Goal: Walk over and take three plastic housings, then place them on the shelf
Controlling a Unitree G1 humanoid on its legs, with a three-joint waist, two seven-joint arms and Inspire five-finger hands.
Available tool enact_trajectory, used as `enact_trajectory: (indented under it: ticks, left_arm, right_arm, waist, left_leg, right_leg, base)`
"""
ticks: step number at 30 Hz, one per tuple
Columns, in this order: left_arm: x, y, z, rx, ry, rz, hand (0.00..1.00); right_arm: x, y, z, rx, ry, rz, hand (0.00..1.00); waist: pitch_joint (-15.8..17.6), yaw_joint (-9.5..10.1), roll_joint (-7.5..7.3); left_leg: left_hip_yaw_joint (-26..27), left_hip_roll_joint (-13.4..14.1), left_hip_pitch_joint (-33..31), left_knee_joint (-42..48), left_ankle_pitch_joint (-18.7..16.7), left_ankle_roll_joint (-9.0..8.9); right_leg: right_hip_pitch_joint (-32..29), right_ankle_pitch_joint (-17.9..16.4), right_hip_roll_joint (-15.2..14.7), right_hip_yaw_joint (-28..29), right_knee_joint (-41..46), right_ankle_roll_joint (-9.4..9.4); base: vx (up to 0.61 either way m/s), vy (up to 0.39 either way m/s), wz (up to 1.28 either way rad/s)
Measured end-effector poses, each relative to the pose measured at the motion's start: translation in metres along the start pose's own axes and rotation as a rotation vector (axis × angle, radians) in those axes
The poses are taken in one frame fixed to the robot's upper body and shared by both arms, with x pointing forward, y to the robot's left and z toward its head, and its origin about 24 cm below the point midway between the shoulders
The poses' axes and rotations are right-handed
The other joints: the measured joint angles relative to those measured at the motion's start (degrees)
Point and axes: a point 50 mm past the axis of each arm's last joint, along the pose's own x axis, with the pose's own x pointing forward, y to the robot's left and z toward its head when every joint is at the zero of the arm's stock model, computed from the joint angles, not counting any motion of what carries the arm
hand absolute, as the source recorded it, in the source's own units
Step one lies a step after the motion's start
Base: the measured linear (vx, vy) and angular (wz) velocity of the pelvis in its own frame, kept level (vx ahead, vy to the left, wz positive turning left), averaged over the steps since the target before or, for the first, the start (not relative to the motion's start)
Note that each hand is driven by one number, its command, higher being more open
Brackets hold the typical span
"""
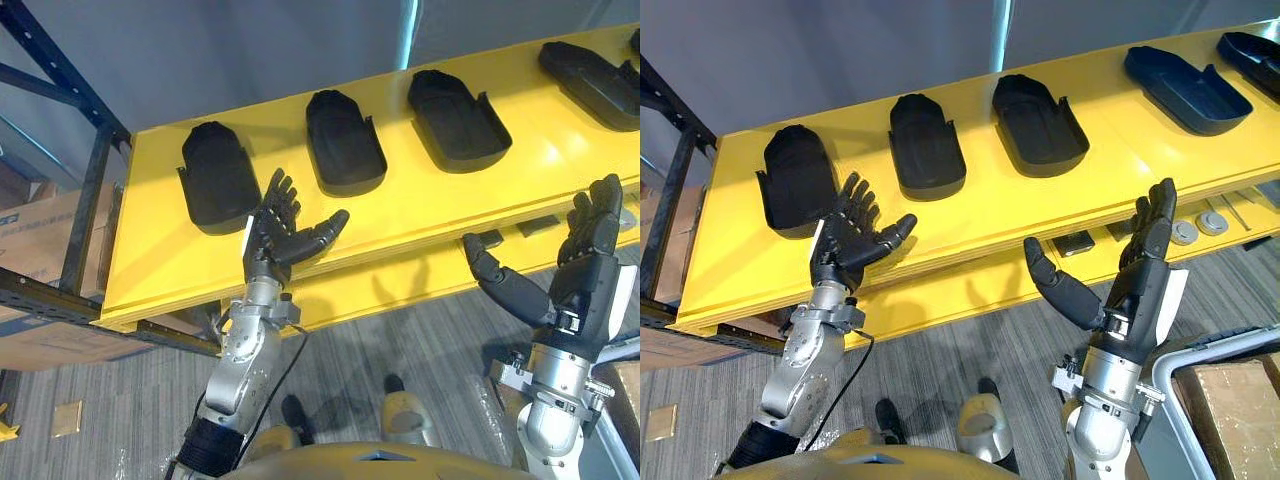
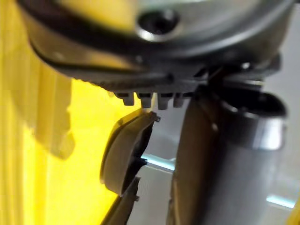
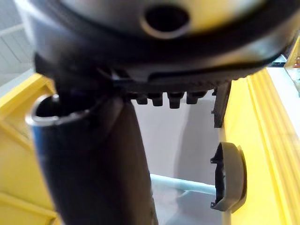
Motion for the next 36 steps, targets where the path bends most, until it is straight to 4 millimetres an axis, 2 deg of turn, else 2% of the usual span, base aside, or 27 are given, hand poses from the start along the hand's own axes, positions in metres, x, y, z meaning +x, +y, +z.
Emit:
enact_trajectory:
  ticks: [6, 8, 12, 21, 30, 36]
  left_arm:
    - [0.003, 0.008, -0.009, 0.047, 0.048, 0.103, 1.0]
    - [0.003, 0.017, -0.014, 0.037, 0.071, 0.198, 1.0]
    - [0.008, 0.022, -0.013, 0.038, 0.068, 0.291, 1.0]
    - [0.007, 0.025, -0.013, 0.025, 0.057, 0.449, 1.0]
    - [0.006, 0.026, -0.013, 0.028, 0.053, 0.476, 1.0]
    - [0.007, 0.024, -0.013, 0.045, 0.046, 0.43, 1.0]
  right_arm:
    - [-0.001, 0.001, -0.001, 0.009, 0.011, 0.034, 1.0]
    - [-0.002, 0.001, -0.001, 0.01, 0.011, 0.051, 1.0]
    - [-0.004, 0.001, 0.0, 0.01, 0.01, 0.057, 1.0]
    - [-0.011, 0.016, 0.0, 0.066, 0.031, 0.132, 1.0]
    - [-0.014, 0.022, 0.003, 0.091, 0.033, 0.154, 1.0]
    - [-0.015, 0.024, 0.003, 0.1, 0.036, 0.151, 1.0]
  waist:
    - [-0.95, -0.78, 0.24]
    - [-1.69, -1.22, 0.32]
    - [-1.84, -1.24, 0.25]
    - [-2.53, -1.19, -0.3]
    - [-2.66, -1.07, -0.1]
    - [-2.68, -0.76, -0.06]
  left_leg:
    - [0.77, 0.04, 0.95, -0.87, -0.27, -0.1]
    - [1.16, 0.07, 1.03, -0.9, -0.27, -0.11]
    - [1.56, 0.05, 1.18, -0.84, -0.15, -0.14]
    - [2.01, 0.07, 1.61, -0.78, -0.41, -0.13]
    - [1.08, 0.03, 0.82, -0.35, -0.39, -0.11]
    - [0.0, -0.05, 0.46, 0.23, -0.39, -0.12]
  right_leg:
    - [-0.3, -0.76, -0.04, 0.6, 1.19, 0.18]
    - [-0.62, -0.89, -0.03, 1.07, 1.76, 0.13]
    - [-0.85, -0.9, -0.04, 1.63, 2.3, 0.2]
    - [-0.86, -1.14, -0.06, 2.02, 3.04, 0.28]
    - [-0.89, -1.23, -0.3, 1.06, 3.08, 0.34]
    - [-0.87, -1.88, -0.52, 0.22, 3.95, 0.3]
  base:
    - [-0.03, -0.015, -0.06]
    - [0.01, -0.01, -0.08]
    - [0.0, -0.006, -0.06]
    - [0.0, -0.002, -0.02]
    - [0.0, -0.006, 0.05]
    - [0.01, -0.01, 0.08]
